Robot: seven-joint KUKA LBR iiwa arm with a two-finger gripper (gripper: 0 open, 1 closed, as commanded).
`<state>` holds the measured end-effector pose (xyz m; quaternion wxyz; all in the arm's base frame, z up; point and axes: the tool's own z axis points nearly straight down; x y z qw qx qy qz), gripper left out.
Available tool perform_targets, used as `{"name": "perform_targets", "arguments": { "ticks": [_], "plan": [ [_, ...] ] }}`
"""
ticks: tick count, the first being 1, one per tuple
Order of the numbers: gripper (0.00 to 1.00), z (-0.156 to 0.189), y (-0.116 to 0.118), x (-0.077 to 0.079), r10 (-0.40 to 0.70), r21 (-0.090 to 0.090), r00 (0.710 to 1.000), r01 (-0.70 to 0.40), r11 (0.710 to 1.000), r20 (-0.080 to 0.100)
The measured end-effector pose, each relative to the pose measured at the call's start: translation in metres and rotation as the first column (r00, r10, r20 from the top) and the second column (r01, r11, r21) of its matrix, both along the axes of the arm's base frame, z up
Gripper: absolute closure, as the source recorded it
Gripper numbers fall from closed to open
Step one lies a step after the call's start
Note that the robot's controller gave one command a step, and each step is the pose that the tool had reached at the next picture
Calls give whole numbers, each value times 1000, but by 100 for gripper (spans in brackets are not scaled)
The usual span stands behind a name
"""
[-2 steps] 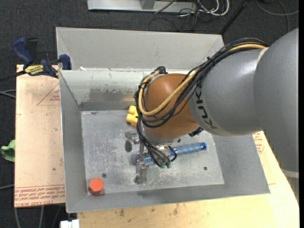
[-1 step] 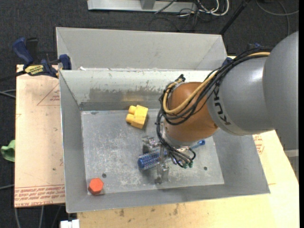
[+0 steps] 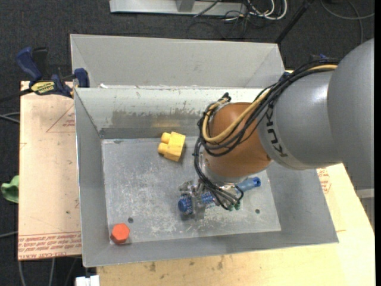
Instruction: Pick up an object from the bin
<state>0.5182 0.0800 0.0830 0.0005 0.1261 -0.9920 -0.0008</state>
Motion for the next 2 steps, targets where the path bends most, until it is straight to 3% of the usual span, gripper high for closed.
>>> {"name": "perform_targets", "arguments": {
  "ticks": [1,2],
  "plan": [
    [100,112,-12,-4,-34,0,999,34,999,9],
    [100,187,0,2,249,-1,968,-249,968,8]
  ]
}}
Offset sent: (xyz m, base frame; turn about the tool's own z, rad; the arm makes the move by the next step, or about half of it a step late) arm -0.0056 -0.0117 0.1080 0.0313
